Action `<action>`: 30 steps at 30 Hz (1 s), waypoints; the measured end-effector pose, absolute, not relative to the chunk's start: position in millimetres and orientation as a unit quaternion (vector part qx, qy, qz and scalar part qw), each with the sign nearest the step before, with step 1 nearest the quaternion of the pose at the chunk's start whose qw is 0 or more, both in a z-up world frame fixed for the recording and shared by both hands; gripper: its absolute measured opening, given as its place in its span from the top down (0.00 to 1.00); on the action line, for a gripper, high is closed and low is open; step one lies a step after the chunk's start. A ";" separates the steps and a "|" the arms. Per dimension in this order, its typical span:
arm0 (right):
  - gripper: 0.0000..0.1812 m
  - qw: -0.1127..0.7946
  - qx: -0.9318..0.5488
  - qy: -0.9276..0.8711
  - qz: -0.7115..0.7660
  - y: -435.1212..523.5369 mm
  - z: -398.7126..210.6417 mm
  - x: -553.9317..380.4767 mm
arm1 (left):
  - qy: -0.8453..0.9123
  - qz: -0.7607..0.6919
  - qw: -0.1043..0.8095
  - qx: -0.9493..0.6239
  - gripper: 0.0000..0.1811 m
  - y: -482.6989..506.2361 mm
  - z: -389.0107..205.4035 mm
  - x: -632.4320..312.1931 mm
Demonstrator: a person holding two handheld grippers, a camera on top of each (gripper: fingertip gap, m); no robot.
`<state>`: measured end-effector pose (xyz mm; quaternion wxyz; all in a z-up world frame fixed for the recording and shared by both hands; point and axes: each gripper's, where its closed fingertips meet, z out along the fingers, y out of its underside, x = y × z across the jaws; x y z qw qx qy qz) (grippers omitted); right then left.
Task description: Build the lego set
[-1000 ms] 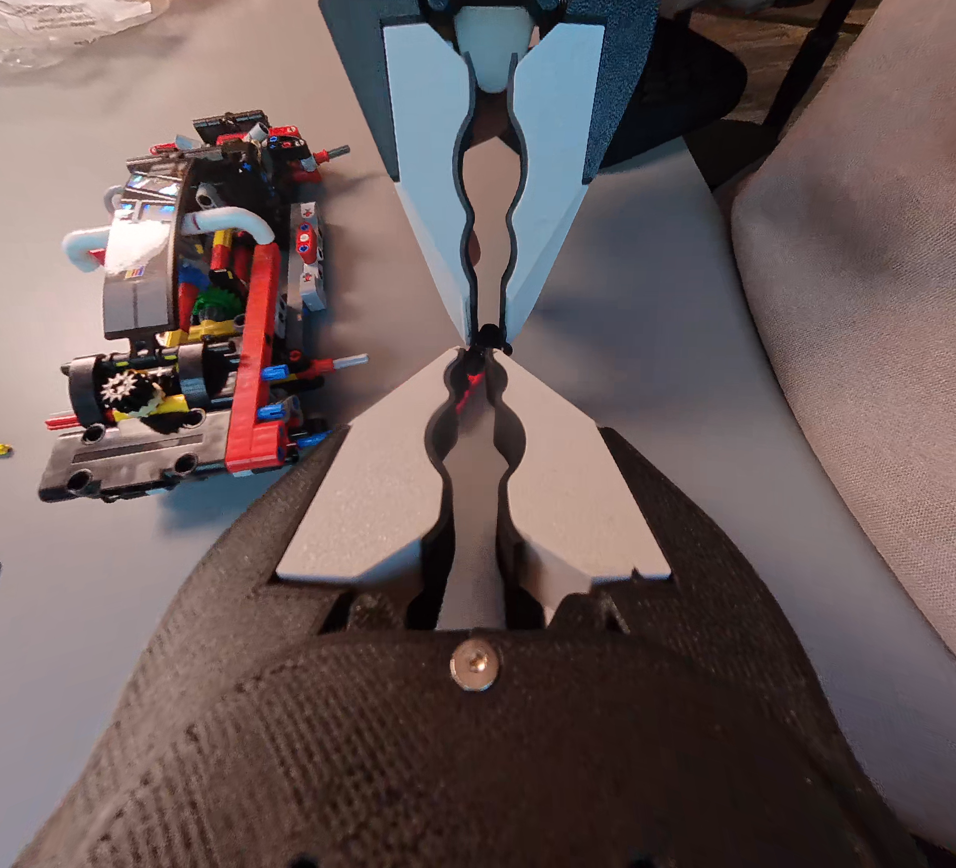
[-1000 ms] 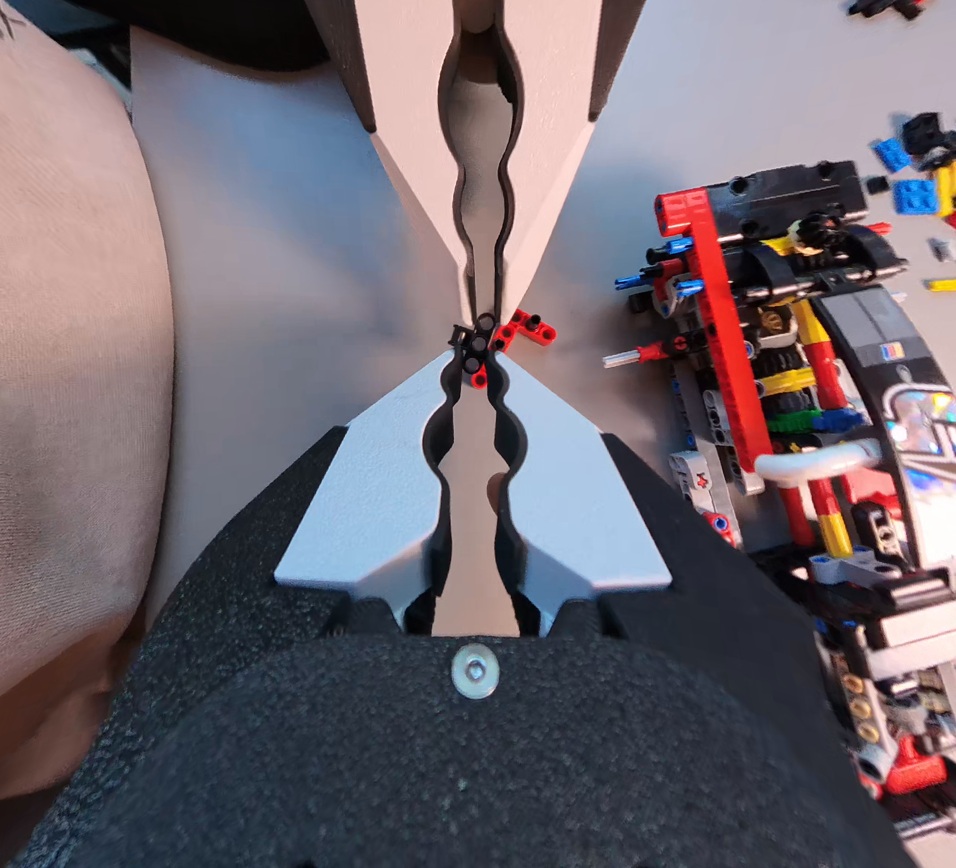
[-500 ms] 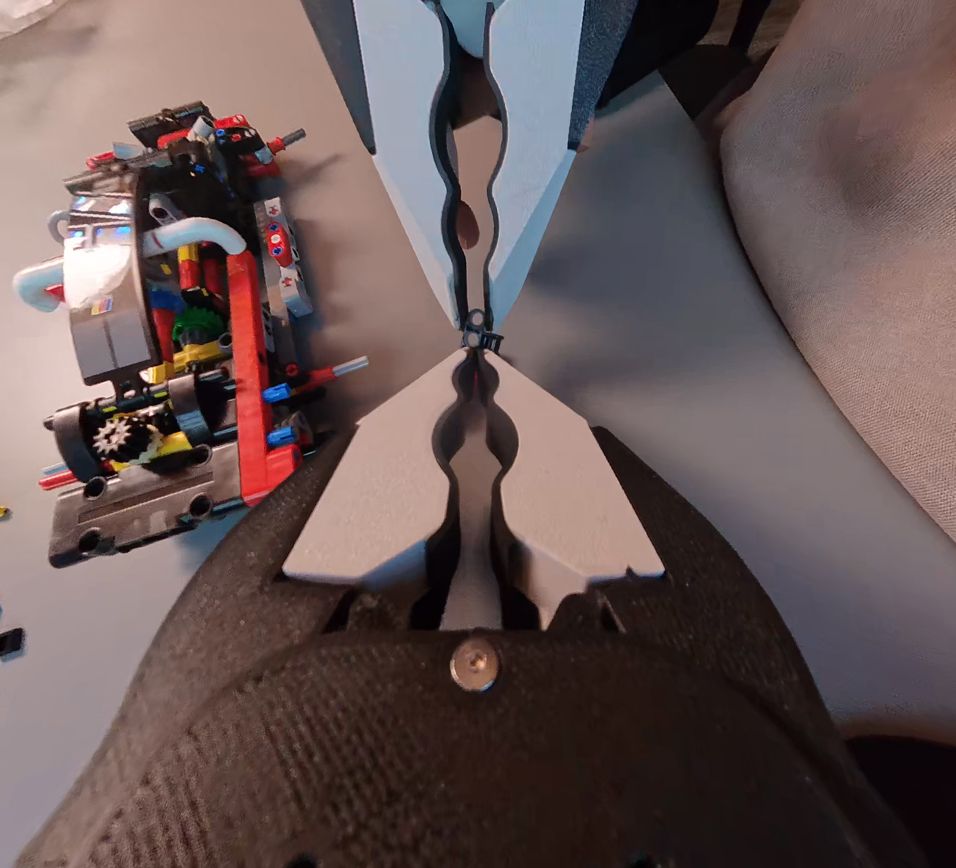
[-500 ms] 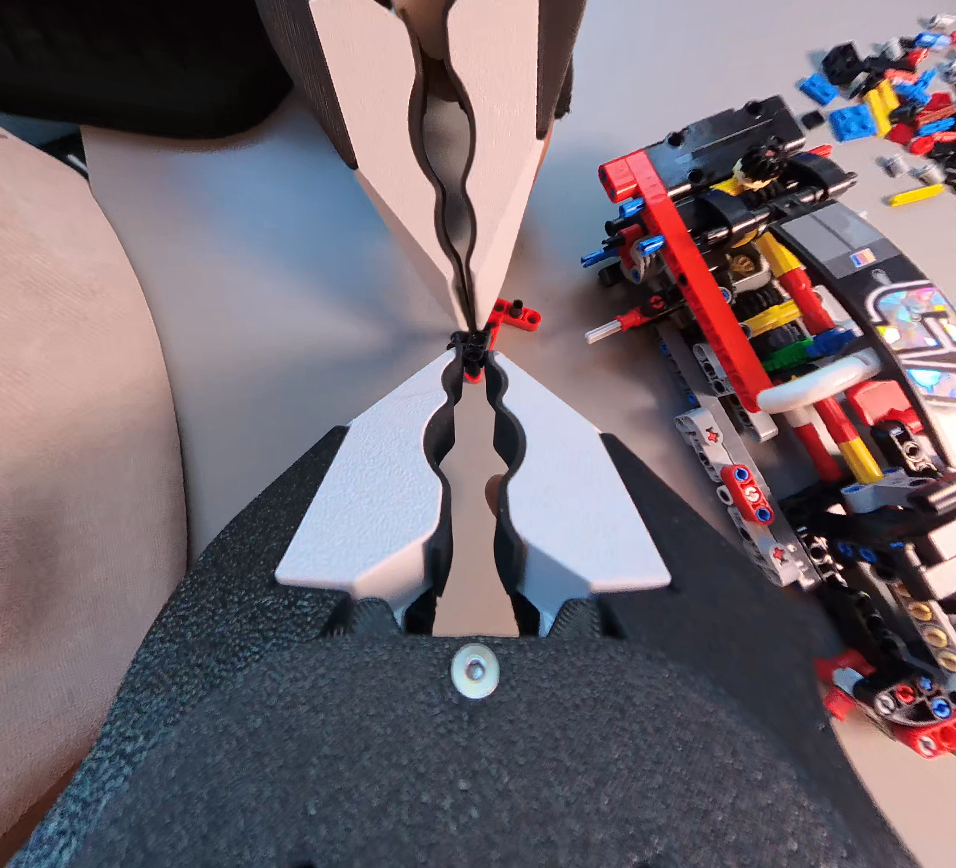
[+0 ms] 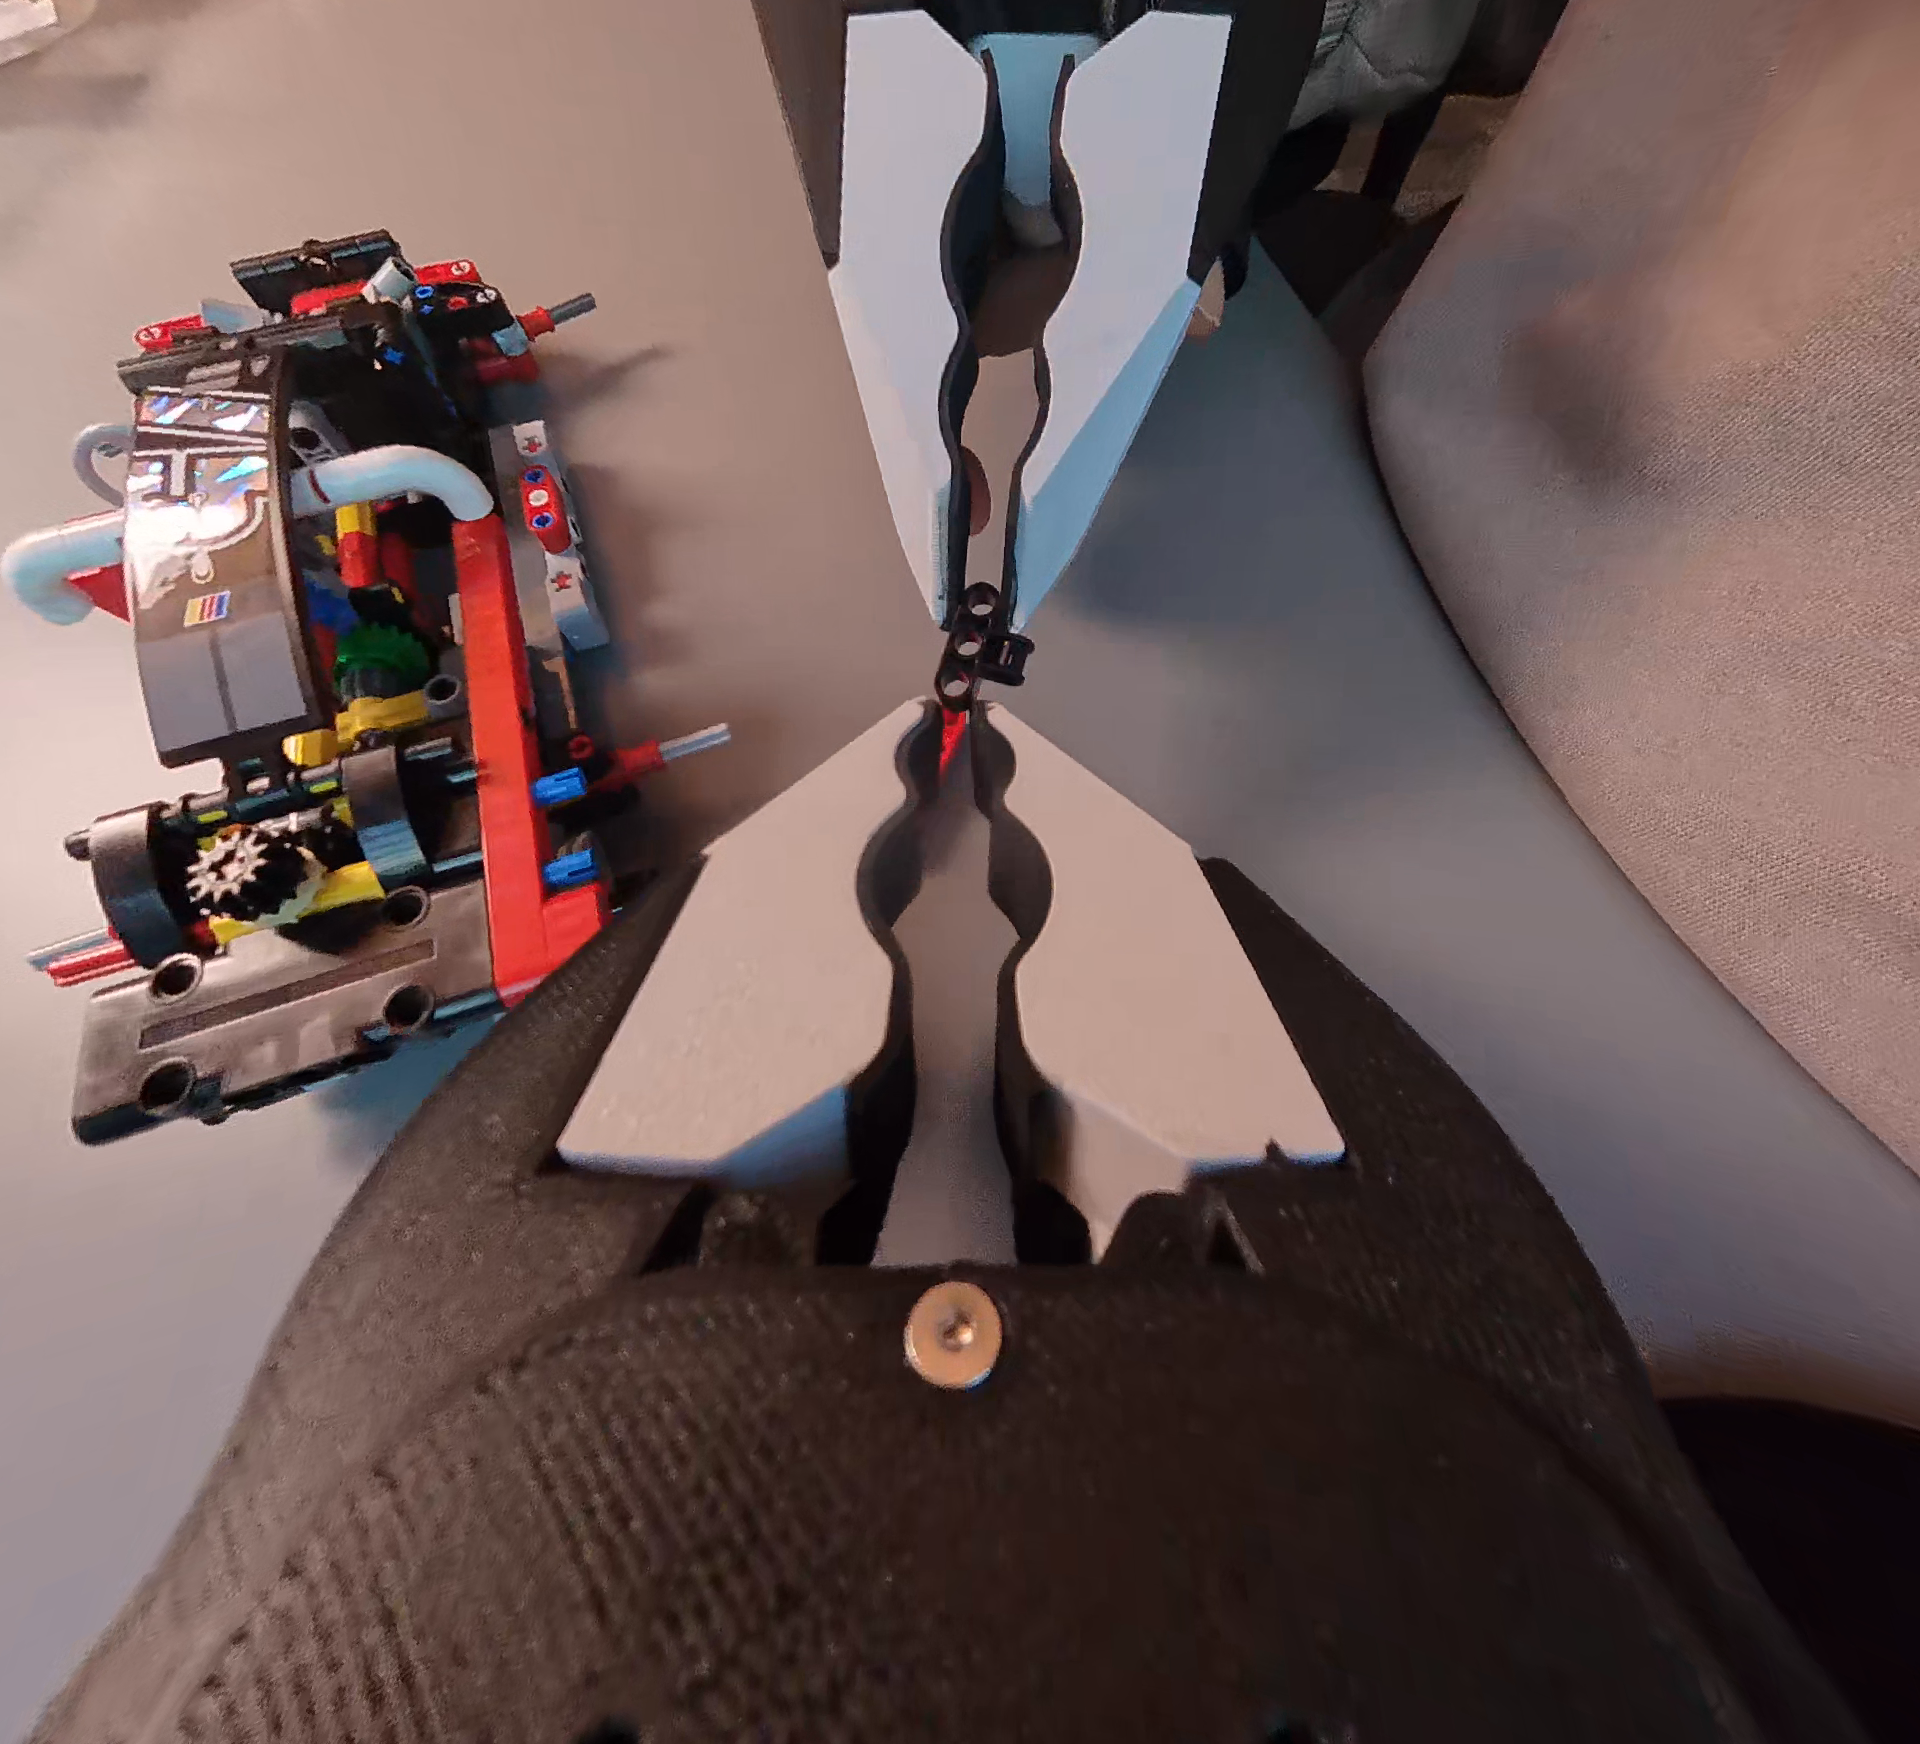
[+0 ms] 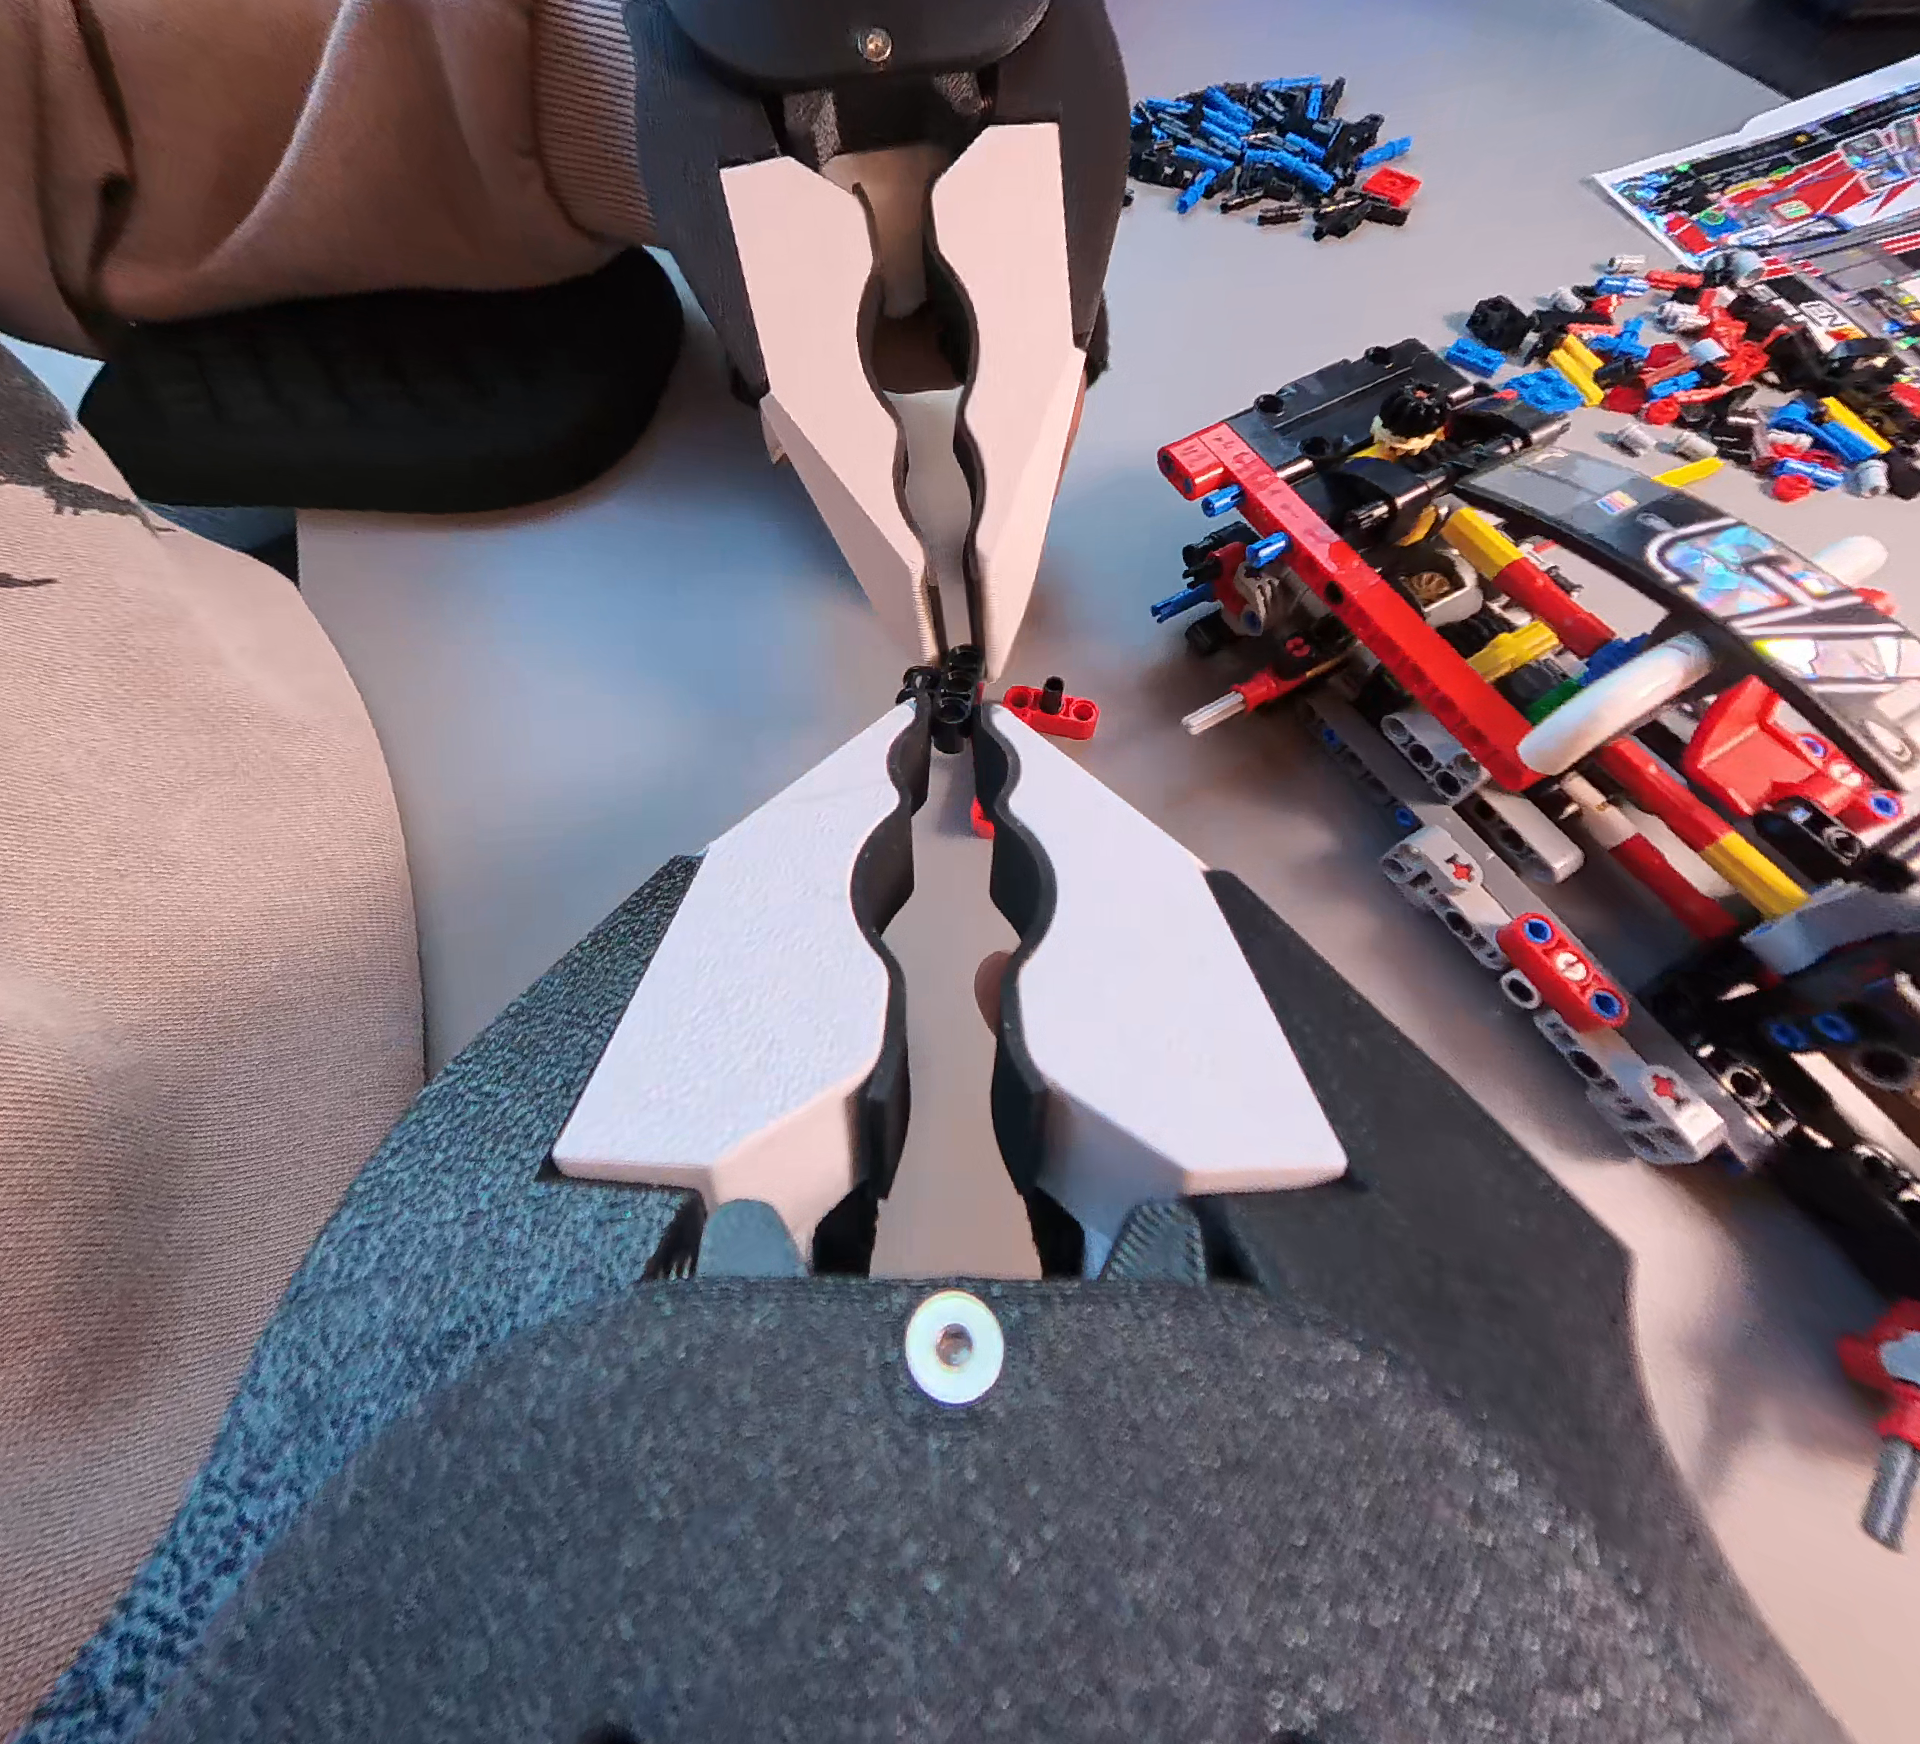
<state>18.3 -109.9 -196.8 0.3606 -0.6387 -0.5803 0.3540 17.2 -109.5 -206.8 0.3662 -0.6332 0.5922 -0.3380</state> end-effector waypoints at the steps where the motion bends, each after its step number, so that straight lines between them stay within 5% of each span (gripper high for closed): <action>1: 0.97 0.360 -0.640 -0.578 0.356 -110.1 -197.5 19.0 | 0.597 -0.337 0.363 -0.631 0.98 -109.7 -207.3 18.0; 30: 0.97 0.351 -0.655 -0.581 0.332 -103.1 -217.8 18.0 | 0.657 -0.289 0.321 -0.618 0.97 -102.6 -219.5 17.9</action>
